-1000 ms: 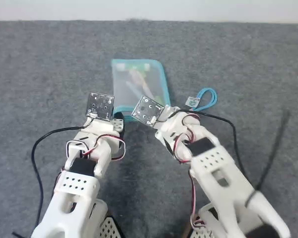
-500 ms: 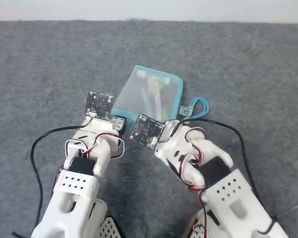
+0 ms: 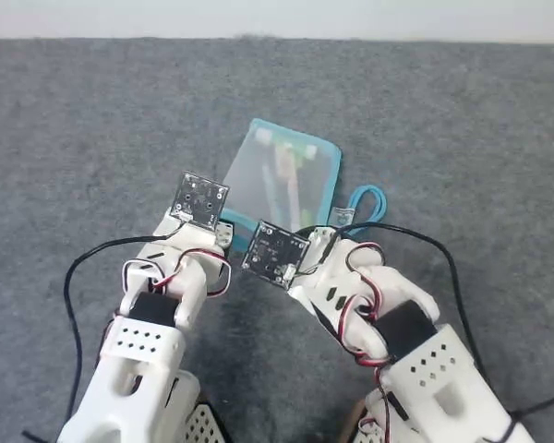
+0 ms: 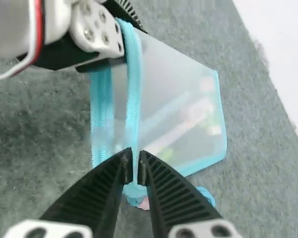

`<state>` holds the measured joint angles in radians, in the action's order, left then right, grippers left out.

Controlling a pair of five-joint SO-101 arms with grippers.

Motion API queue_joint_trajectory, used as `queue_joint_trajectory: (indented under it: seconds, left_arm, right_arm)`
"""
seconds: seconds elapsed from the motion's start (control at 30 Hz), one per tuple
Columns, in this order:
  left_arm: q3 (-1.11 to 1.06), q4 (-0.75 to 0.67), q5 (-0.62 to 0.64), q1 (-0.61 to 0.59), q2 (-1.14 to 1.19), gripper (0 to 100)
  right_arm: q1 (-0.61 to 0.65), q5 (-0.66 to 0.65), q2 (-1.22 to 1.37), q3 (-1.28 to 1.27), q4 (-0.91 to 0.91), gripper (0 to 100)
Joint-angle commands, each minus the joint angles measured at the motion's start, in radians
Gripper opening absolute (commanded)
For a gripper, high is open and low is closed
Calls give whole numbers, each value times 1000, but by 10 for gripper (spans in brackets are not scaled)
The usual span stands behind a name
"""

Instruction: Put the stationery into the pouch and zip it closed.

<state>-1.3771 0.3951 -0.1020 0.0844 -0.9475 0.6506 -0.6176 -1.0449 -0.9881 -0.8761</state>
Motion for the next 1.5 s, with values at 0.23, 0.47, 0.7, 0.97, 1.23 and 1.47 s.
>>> queue_joint_trajectory:
  seconds: [0.23, 0.47, 0.7, 0.97, 1.23, 1.47]
  left_arm:
    - [45, 3, 25, -3, 5, 9]
    - [45, 3, 25, -6, 6, 9]
    - [44, 3, 25, -8, 8, 9]
    - [44, 3, 29, -8, 2, 10]
    - [44, 3, 29, -8, 2, 10]
    - [44, 2, 29, -8, 2, 11]
  right_arm:
    - [-18, 101, 35, -74, 18, 133]
    - [88, 95, 35, -117, -21, 217]
    - [16, 100, 30, -129, -12, 216]
    - [-59, 304, -81, -117, -67, 82]
    - [125, 308, -185, -129, -61, 73]
    - [166, 417, -90, -129, -1, 211]
